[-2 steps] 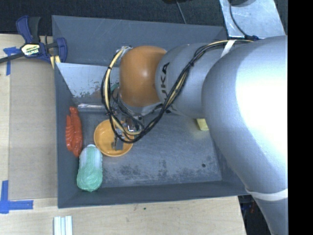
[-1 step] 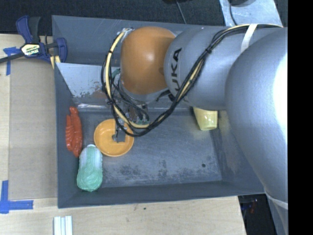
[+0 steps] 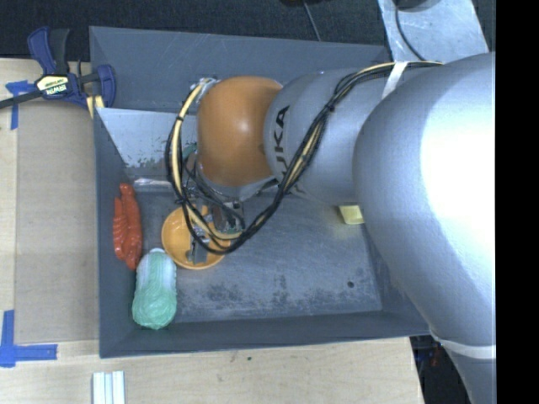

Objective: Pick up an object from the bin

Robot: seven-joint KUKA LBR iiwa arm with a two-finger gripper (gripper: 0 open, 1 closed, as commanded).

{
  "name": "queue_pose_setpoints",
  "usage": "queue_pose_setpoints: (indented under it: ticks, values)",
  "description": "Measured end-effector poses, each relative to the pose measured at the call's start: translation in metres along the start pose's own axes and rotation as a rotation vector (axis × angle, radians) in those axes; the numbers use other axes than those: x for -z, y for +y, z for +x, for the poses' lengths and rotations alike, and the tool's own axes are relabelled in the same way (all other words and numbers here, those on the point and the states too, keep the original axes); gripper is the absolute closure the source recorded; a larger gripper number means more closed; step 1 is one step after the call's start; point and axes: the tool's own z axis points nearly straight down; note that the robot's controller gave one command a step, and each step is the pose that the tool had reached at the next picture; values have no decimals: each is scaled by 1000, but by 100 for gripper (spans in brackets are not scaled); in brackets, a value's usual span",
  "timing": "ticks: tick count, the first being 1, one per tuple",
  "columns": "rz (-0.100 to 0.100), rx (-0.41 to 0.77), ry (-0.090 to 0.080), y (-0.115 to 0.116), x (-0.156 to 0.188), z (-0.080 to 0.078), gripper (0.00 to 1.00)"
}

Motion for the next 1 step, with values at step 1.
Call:
queue_pose_setpoints:
  ticks: [1]
  values:
    - [2, 278, -21, 1, -29, 1, 0]
